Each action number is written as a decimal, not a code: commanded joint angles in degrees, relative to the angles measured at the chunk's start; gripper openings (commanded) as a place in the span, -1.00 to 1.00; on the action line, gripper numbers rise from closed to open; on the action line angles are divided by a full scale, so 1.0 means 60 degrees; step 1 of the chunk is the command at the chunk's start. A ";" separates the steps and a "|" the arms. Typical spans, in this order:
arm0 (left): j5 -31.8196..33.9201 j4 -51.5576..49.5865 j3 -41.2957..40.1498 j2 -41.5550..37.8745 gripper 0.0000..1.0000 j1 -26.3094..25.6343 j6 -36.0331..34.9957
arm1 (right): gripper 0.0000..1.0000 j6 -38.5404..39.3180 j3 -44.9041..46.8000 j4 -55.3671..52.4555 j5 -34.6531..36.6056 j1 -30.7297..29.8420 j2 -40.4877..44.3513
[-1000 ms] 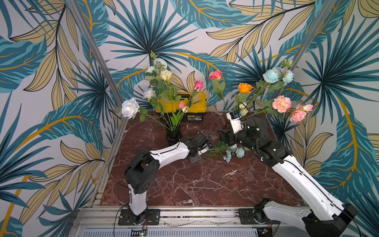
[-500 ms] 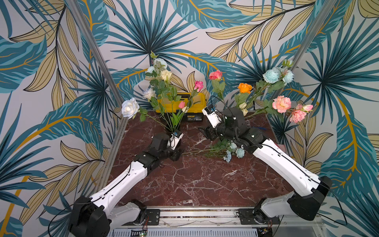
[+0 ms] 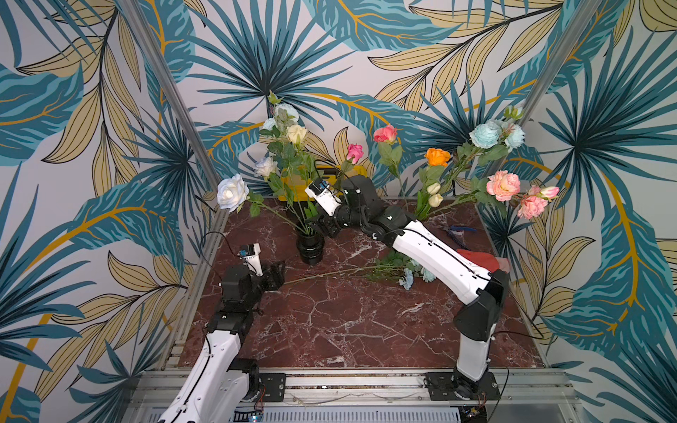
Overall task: Pick out blue flowers from the vase
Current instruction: Pick up the flower from the vase.
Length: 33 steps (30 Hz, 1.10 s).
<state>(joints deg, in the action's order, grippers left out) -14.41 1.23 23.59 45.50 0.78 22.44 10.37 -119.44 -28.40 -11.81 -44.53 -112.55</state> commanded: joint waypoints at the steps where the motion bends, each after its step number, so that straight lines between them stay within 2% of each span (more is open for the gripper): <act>1: -0.0668 0.0928 -0.0057 0.0204 0.34 0.0566 0.0703 | 0.19 0.0066 -0.1205 -0.0476 -0.0414 -0.0063 -0.0923; 5: -0.0747 0.0974 0.0239 0.0746 0.33 0.0616 0.0504 | 0.17 0.0007 -0.2981 -0.0964 -0.0495 -0.0078 -0.2358; 10: -0.0884 0.1052 0.0590 0.1388 0.33 0.0625 0.0304 | 0.15 0.0044 -0.3701 -0.0762 -0.0440 -0.0122 -0.3189; 22: -0.1149 0.1154 0.0980 0.2011 0.32 0.0643 -0.0036 | 0.09 -0.0307 -0.3826 0.0596 -0.0212 -0.0151 -0.4152; 30: -0.1205 0.1144 0.0956 0.2105 0.32 0.0647 -0.0165 | -0.01 -0.0788 -0.4424 0.1058 -0.0465 -0.0151 -0.4977; 33: -0.1244 0.1165 0.0974 0.2142 0.32 0.0647 -0.0220 | -0.11 -0.0890 -0.4421 0.1284 -0.0386 -0.0151 -0.5059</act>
<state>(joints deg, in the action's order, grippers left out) -20.91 6.76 28.14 58.11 4.05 22.31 6.59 -145.08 -23.29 -13.65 -45.10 -142.23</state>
